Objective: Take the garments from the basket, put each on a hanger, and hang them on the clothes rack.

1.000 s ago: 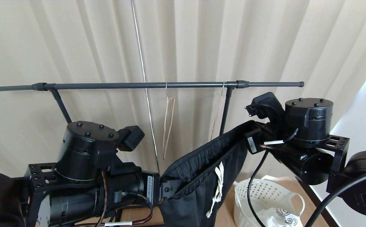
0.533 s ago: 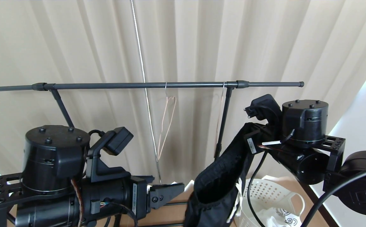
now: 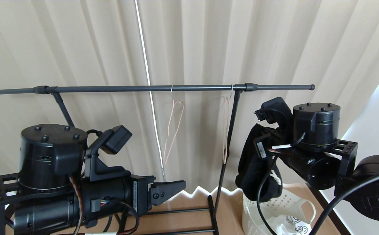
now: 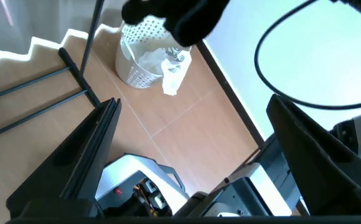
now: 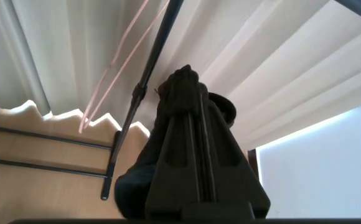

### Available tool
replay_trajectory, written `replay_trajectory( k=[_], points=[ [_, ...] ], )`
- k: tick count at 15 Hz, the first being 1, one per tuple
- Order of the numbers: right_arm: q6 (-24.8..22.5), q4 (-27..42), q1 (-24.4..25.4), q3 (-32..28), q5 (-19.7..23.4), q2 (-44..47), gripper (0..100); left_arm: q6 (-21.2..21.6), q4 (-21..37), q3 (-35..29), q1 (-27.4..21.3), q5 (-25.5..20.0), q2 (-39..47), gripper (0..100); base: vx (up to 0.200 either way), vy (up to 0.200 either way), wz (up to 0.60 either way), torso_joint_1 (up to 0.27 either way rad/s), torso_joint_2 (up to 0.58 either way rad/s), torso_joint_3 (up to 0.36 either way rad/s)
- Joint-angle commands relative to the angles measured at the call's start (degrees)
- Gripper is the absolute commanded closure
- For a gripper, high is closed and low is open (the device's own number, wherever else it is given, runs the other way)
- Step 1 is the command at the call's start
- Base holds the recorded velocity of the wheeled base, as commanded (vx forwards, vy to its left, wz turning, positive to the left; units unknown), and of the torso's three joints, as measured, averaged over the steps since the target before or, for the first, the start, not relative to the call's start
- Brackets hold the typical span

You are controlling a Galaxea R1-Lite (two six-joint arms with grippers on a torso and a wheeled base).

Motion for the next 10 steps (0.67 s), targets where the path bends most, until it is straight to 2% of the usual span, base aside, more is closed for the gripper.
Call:
replay_trajectory(
  k=[1,4,7,8,10],
  points=[
    [-0.03,0.00,-0.22,-0.02,0.03,-0.36,100,1.00,0.10,-2.89,2.04,0.21,3.09,0,0.000,0.000,0.00,0.000,0.00,0.000],
    [-0.91,0.00,-0.83,-0.02,0.03,-0.80,100,5.40,1.07,-10.01,5.11,4.08,9.95,0,0.000,0.000,0.00,0.000,0.00,0.000],
    [-2.06,-0.53,-2.68,-0.55,0.03,-2.21,100,5.49,12.67,-25.30,5.55,15.41,19.70,0,0.000,0.000,0.00,0.000,0.00,0.000],
    [-3.20,-0.53,-3.12,-0.37,0.03,-3.17,100,5.40,19.79,-33.47,5.55,19.63,23.75,0,0.000,0.000,0.00,0.000,0.00,0.000],
    [-3.64,-0.53,-3.47,-0.46,0.12,-3.96,100,5.40,26.65,-43.93,5.64,24.29,29.29,0,0.000,0.000,0.00,0.000,0.00,0.000]
  ],
)
